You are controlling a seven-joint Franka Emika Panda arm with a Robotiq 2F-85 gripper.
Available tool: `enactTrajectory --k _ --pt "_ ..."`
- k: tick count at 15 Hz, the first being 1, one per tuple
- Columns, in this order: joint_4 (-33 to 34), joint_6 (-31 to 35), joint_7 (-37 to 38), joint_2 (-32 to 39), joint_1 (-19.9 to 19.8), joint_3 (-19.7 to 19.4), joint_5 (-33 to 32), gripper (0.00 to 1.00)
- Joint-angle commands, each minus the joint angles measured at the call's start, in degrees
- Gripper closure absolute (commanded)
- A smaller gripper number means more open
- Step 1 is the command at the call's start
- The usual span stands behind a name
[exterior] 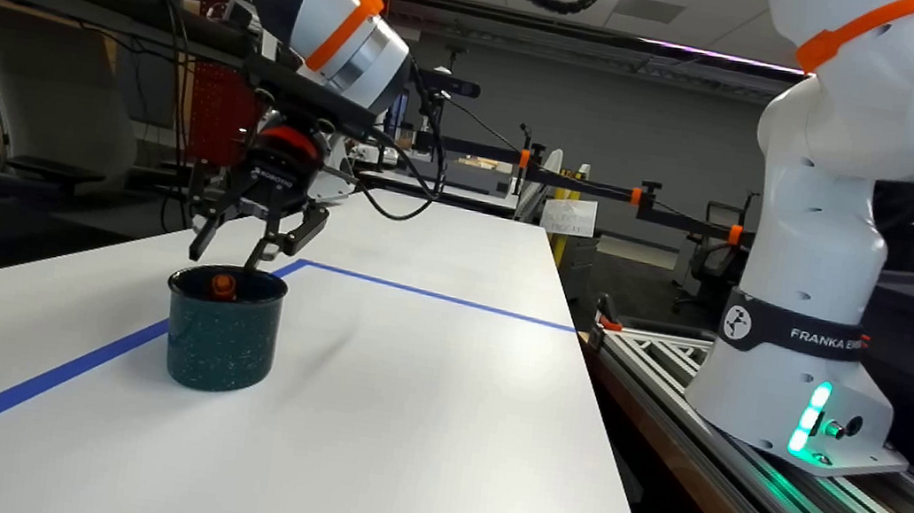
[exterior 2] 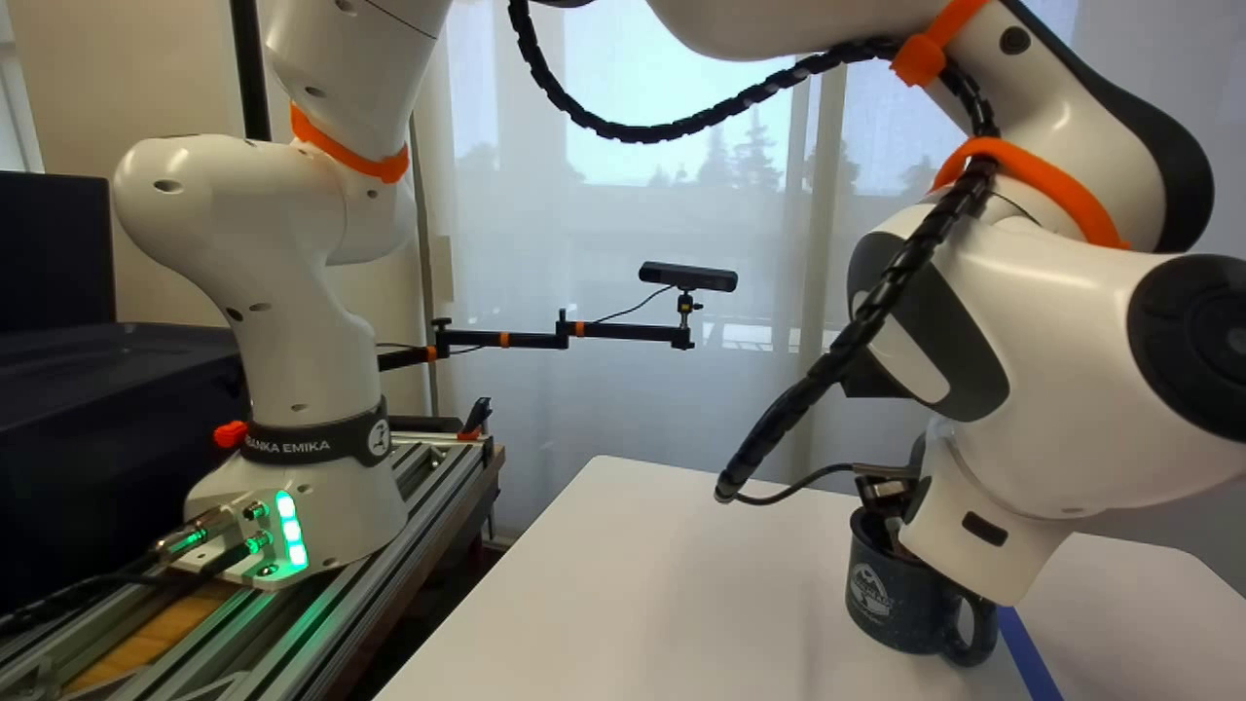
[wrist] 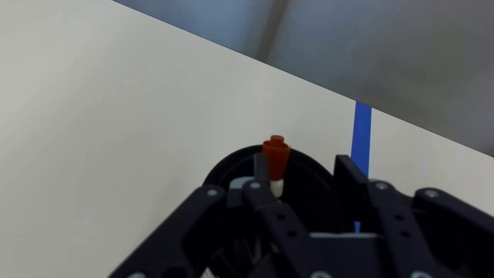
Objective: Remove the marker from the cup
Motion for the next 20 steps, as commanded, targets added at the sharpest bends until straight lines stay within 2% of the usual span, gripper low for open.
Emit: enactTrajectory --k 1,5,10,14,20 --pt "1.1 -2.4 1.4 0.4 -0.6 -0.7 1.2 0.55" --pt "1.1 -3.1 2.1 0.6 -0.9 -1.3 1.2 0.58" --pt "1.2 -4.0 3.4 1.4 -0.8 -1.5 0.8 0.51" --pt "1.4 -3.8 4.4 2.2 -0.7 -1.6 0.6 0.5" --pt "2.7 -4.1 5.2 4.5 -0.9 -1.5 0.7 0.53"
